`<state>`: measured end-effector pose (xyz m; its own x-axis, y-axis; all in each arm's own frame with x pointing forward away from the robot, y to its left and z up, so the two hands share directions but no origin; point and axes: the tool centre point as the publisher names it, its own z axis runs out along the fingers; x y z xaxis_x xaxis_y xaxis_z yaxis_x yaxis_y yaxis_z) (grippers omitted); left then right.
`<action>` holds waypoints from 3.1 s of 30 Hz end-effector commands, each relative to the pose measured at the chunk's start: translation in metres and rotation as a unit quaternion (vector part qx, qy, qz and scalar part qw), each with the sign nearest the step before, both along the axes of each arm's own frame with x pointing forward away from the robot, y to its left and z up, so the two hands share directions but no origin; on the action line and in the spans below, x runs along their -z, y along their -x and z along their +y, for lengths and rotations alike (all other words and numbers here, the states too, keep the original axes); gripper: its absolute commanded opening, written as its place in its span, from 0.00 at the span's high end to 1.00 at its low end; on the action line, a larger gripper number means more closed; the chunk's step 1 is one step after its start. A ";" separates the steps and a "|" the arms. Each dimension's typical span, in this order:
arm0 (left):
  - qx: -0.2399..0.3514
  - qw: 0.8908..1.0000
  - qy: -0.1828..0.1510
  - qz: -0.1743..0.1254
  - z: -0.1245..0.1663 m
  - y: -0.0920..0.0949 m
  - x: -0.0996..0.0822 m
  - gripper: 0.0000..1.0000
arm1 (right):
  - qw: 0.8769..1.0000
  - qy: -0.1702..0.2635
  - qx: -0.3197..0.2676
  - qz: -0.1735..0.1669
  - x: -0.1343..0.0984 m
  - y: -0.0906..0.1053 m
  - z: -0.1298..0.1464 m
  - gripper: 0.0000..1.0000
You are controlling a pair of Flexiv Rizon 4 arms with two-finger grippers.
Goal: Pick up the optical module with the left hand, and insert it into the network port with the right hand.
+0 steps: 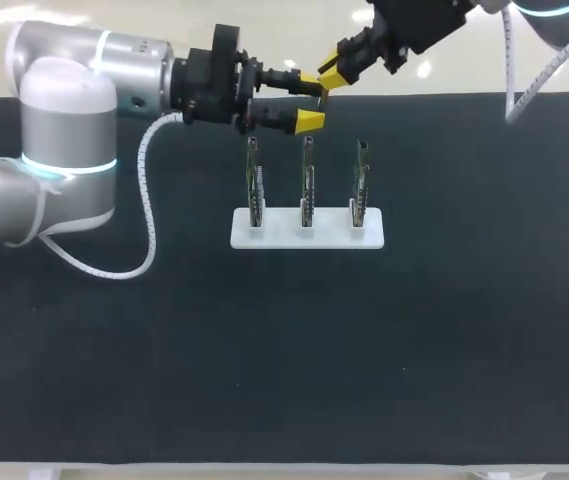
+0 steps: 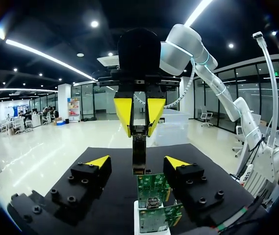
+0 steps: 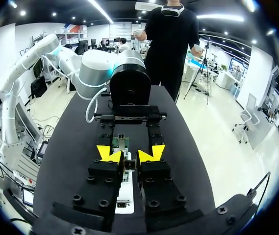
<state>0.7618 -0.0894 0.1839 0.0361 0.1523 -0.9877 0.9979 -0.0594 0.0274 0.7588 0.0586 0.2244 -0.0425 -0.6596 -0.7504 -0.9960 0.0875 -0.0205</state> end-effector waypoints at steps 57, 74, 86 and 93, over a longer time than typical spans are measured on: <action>0.020 0.978 -0.209 0.009 0.157 0.023 -0.025 0.00 | 0.999 0.034 -0.034 0.016 0.010 -0.008 -0.020 1.00; 0.020 0.978 -0.209 0.009 0.157 0.023 -0.025 0.00 | 0.997 0.065 -0.020 0.039 0.026 0.009 -0.038 1.00; 0.020 0.978 -0.209 0.009 0.157 0.023 -0.025 0.00 | 0.997 0.061 -0.023 0.040 0.032 0.016 -0.052 1.00; 0.020 0.978 -0.209 0.009 0.157 0.023 -0.025 0.00 | 0.998 0.056 -0.021 0.037 0.036 0.019 -0.054 1.00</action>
<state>0.7382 0.0678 0.2086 0.0334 0.5386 -0.8419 0.9948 -0.0989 -0.0238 0.7447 0.0057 0.1901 -0.0677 -0.7456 -0.6629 -0.9976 0.0416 0.0551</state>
